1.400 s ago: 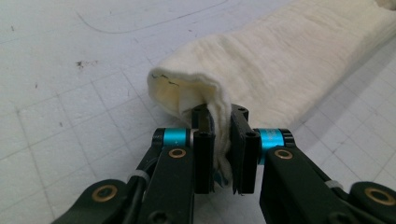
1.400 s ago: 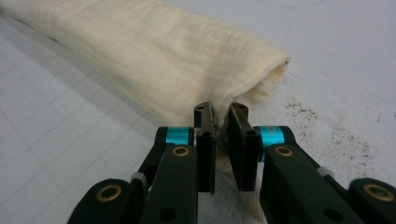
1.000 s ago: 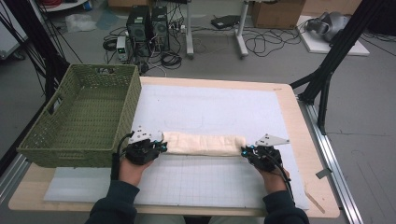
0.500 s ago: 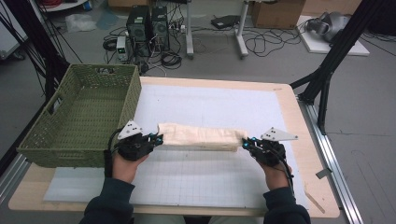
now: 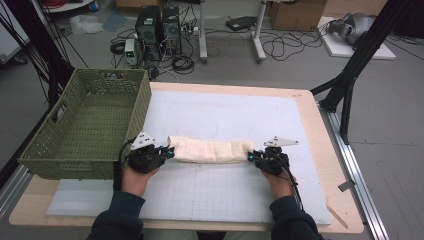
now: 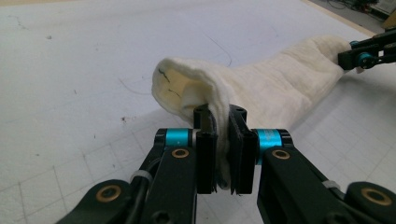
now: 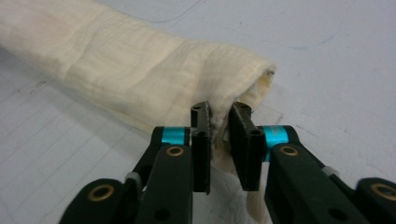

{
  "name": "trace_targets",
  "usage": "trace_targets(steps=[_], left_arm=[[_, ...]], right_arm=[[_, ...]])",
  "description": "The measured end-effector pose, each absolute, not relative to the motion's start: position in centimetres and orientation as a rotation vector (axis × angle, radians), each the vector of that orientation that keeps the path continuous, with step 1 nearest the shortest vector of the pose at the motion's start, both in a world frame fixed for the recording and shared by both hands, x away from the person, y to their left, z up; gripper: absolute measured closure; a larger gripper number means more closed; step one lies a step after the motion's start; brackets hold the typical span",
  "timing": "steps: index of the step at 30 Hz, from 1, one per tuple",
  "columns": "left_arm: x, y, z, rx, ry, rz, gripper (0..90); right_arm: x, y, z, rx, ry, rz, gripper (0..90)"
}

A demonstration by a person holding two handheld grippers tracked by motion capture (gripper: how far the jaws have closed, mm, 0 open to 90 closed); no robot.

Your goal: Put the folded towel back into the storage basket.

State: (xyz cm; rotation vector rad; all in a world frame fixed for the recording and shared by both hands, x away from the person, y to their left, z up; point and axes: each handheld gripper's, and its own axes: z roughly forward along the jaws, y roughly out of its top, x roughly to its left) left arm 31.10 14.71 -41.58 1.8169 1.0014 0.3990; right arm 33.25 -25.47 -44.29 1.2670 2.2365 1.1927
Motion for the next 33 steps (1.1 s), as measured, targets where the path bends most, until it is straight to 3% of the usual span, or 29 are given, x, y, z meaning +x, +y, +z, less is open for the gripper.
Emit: trace_targets(steps=[3, 8, 9, 12, 14, 33], left_arm=[[31.1, 14.7, -41.6, 1.824, 1.002, 0.402, 82.7], [31.1, 14.7, -41.7, 1.828, 1.005, 0.405, 82.7], [31.1, 14.7, -41.7, 1.828, 1.003, 0.403, 82.7], [31.1, 14.7, -41.8, 1.831, 1.005, 0.406, 82.6], [31.1, 14.7, -41.8, 1.832, 1.006, 0.407, 82.7], [30.6, 16.0, -39.1, 1.715, 0.951, 0.444, 82.7]], right_arm=[[33.4, -25.3, -44.5, 1.301, 2.237, 1.191, 62.8], [33.4, -24.8, -45.1, 1.314, 2.257, 1.150, 58.9], [33.3, -24.7, -45.1, 1.308, 2.258, 1.145, 60.0], [33.2, -24.7, -45.1, 1.282, 2.294, 1.177, 77.2], [32.9, -24.4, -45.0, 1.250, 2.299, 1.153, 80.2], [32.1, -25.6, -40.2, 1.120, 2.180, 1.273, 81.1]])
